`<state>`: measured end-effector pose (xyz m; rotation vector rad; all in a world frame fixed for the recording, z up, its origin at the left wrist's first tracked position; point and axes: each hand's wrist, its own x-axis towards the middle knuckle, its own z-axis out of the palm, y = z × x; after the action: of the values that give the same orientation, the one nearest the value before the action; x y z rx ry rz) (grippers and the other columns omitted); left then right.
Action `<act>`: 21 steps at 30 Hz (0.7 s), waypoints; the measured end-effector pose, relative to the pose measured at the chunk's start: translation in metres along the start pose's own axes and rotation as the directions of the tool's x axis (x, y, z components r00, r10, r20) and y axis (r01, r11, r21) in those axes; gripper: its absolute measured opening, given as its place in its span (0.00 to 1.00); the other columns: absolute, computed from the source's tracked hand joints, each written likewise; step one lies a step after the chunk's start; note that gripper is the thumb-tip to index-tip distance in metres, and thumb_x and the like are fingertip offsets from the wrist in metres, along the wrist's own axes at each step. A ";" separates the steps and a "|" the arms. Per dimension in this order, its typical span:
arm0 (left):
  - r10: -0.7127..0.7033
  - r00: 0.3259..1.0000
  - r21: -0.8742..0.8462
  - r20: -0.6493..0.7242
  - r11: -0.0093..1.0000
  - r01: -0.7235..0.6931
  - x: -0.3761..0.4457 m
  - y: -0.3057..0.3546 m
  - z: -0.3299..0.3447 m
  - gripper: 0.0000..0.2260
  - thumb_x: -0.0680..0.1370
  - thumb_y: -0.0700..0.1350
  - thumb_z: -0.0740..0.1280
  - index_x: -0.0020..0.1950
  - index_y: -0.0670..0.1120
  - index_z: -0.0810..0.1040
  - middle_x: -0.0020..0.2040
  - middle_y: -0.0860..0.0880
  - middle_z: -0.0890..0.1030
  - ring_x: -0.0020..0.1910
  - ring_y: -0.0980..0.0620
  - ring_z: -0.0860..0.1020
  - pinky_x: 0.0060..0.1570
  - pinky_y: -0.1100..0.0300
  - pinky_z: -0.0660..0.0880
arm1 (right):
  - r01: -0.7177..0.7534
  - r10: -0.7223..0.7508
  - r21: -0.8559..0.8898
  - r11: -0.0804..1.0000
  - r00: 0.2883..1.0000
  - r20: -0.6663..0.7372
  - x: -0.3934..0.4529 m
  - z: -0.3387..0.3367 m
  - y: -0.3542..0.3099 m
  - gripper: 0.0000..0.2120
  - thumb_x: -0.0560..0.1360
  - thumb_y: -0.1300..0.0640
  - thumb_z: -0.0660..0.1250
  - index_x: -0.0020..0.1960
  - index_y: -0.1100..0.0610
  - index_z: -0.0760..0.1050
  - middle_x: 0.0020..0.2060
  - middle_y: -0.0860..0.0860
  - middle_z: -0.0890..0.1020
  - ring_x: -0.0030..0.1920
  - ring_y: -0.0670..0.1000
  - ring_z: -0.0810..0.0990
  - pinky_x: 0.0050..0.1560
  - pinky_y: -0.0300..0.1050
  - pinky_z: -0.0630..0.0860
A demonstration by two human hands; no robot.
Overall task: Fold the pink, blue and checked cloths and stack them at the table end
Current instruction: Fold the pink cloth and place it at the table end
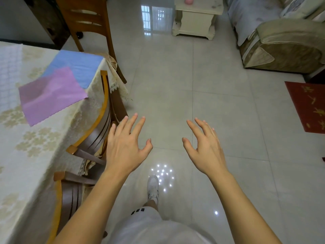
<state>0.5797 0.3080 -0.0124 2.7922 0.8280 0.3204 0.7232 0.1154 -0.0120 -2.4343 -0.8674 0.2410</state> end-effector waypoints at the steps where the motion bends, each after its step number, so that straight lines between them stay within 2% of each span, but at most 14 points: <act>1: 0.003 1.000 0.009 0.006 1.000 -0.003 0.010 -0.004 0.000 0.31 0.75 0.60 0.58 0.77 0.52 0.65 0.77 0.50 0.66 0.76 0.47 0.63 0.73 0.41 0.61 | 0.000 0.000 -0.004 1.000 1.000 0.000 0.012 0.001 -0.004 0.26 0.80 0.45 0.62 0.77 0.48 0.65 0.77 0.50 0.64 0.79 0.53 0.56 0.79 0.52 0.51; 5: 0.017 1.000 0.012 0.002 1.000 -0.017 0.053 -0.023 0.002 0.31 0.75 0.60 0.58 0.77 0.52 0.65 0.77 0.50 0.66 0.76 0.47 0.63 0.73 0.41 0.60 | 0.013 -0.013 -0.027 1.000 1.000 -0.019 0.060 0.006 -0.021 0.28 0.78 0.42 0.58 0.77 0.48 0.66 0.77 0.50 0.65 0.79 0.52 0.57 0.78 0.49 0.50; 11: 0.030 1.000 -0.001 -0.009 1.000 -0.030 0.117 -0.046 0.006 0.31 0.75 0.60 0.58 0.77 0.53 0.64 0.77 0.50 0.66 0.77 0.48 0.62 0.74 0.40 0.59 | 0.004 -0.006 -0.041 0.999 0.999 -0.040 0.123 0.017 -0.039 0.29 0.77 0.42 0.58 0.77 0.47 0.65 0.77 0.50 0.65 0.79 0.52 0.57 0.77 0.46 0.48; 17: 0.022 1.000 -0.020 -0.012 1.000 -0.022 0.169 -0.056 0.014 0.31 0.74 0.60 0.59 0.76 0.53 0.66 0.76 0.51 0.68 0.76 0.48 0.64 0.72 0.40 0.62 | -0.018 0.017 -0.062 0.998 1.000 -0.019 0.168 0.019 -0.040 0.29 0.77 0.41 0.57 0.77 0.47 0.65 0.77 0.49 0.64 0.79 0.52 0.57 0.78 0.46 0.47; 21: 0.017 1.000 -0.028 0.003 0.999 -0.017 0.202 -0.053 0.023 0.30 0.74 0.60 0.59 0.76 0.52 0.67 0.76 0.51 0.68 0.75 0.49 0.65 0.70 0.40 0.64 | -0.006 0.005 -0.064 0.998 1.000 -0.022 0.202 0.017 -0.035 0.29 0.77 0.42 0.58 0.76 0.48 0.66 0.77 0.50 0.66 0.79 0.53 0.58 0.78 0.51 0.51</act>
<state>0.7242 0.4601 -0.0189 2.7746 0.7931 0.3279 0.8562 0.2722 -0.0046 -2.4944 -0.8716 0.1910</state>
